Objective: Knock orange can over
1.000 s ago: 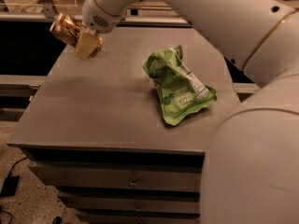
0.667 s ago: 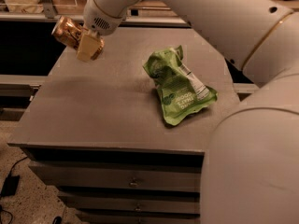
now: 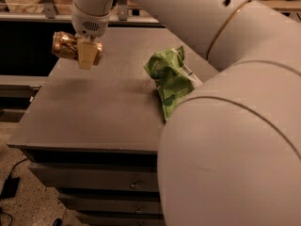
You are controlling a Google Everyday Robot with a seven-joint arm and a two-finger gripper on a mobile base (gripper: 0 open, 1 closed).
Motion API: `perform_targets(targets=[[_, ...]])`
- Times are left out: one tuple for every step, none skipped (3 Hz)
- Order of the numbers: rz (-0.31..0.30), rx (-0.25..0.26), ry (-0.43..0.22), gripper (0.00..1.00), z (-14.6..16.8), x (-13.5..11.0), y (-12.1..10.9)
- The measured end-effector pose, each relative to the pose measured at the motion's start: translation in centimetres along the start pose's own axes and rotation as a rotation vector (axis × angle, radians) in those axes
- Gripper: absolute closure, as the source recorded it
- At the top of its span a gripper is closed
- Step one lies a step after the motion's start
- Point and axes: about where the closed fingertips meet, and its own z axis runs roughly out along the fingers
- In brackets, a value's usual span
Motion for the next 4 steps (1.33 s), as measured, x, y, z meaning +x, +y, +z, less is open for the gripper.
perform_targets(targets=[[-0.086,-0.06,0.11,1.0,0.3,0.1,1.4],[-0.182,-0.114,0.183,1.0,1.3,0.0,3.1],[-0.237,-0.161,0.234,1.0,2.5,1.4,4.8],[-0.266,-0.182,0.246,1.0,3.4,2.1,5.7]])
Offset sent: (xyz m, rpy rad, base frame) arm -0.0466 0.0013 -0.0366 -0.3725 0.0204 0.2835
